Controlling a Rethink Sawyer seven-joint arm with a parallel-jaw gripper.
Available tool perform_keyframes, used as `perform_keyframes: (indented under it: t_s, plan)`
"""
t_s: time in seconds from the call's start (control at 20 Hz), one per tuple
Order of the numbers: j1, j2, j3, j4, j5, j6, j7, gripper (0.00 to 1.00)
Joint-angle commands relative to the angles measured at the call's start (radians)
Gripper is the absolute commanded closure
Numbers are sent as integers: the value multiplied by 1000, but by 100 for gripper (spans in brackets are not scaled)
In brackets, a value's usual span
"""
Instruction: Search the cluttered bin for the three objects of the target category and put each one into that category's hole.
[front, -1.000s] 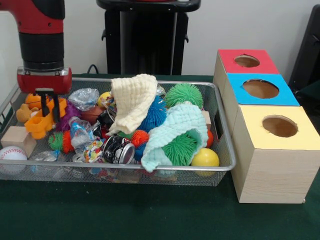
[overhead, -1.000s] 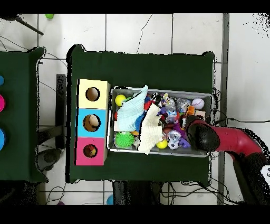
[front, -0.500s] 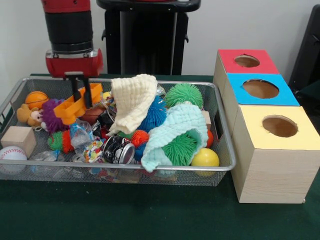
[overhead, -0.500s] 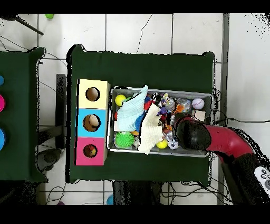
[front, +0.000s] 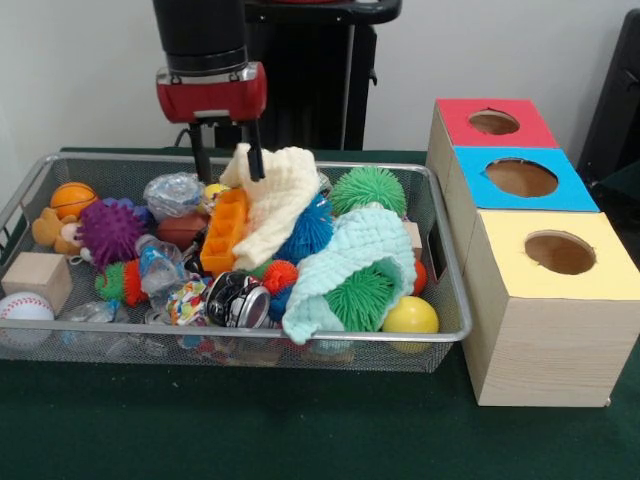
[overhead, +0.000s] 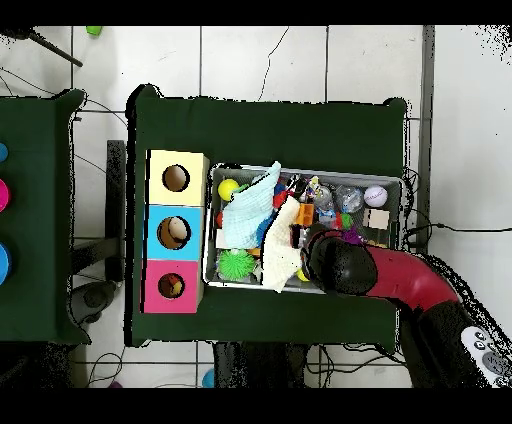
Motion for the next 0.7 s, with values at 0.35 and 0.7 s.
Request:
perform_keyframes:
  t_s: [0.35,0.7]
  plan:
    - [19,5,-68,10,-97,-10,34,0]
    - [46,-29,-102,-93,-369,60,-170,0]
